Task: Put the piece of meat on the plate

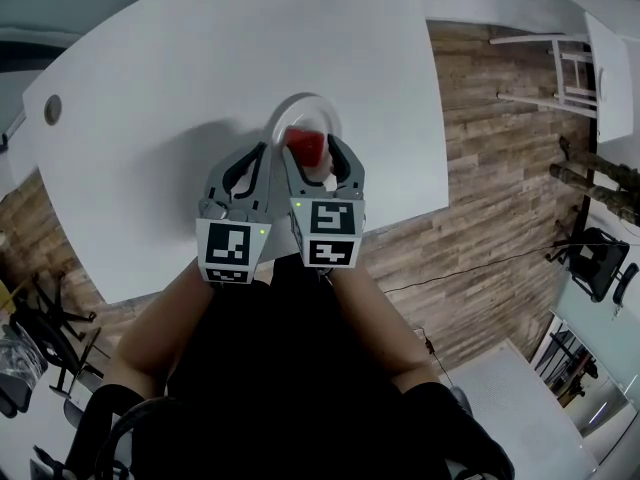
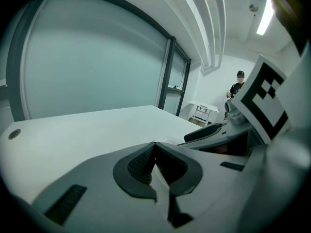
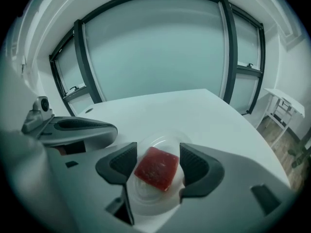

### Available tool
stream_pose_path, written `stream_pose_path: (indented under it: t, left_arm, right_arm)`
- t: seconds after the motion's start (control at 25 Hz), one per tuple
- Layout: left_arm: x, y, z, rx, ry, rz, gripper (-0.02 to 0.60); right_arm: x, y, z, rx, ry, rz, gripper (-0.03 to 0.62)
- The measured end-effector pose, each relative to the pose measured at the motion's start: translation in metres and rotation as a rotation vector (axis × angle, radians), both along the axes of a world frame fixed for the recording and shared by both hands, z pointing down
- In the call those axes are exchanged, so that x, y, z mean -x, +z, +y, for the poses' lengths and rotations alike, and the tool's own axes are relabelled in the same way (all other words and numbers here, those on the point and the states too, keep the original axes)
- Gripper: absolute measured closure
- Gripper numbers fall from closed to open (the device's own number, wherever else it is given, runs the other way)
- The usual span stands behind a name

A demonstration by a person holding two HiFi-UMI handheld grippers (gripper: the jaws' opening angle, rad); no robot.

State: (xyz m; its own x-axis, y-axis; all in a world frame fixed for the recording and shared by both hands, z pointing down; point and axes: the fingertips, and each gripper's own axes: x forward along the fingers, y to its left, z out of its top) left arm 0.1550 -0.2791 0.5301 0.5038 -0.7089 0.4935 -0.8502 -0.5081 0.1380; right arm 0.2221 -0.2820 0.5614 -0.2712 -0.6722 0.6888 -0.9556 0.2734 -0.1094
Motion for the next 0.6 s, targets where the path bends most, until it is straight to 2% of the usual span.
stream_pose_path:
  t: [0.32, 0.4, 0.6]
  left_arm:
    - [0.004, -0.027, 0.005, -0.062, -0.001, 0.001, 0.581]
    - [0.004, -0.036, 0.006, -0.084, 0.001, 0.001, 0.582]
    - [0.001, -0.063, 0.012, -0.142, 0.000, 0.014, 0.583]
  right_arm:
    - [0.002, -0.035, 0.010, -0.084, -0.006, -0.036, 0.322]
    - [-0.001, -0.048, 0.011, -0.126, 0.005, -0.033, 0.383]
    - [-0.007, -0.082, 0.019, -0.214, 0.020, -0.057, 0.430]
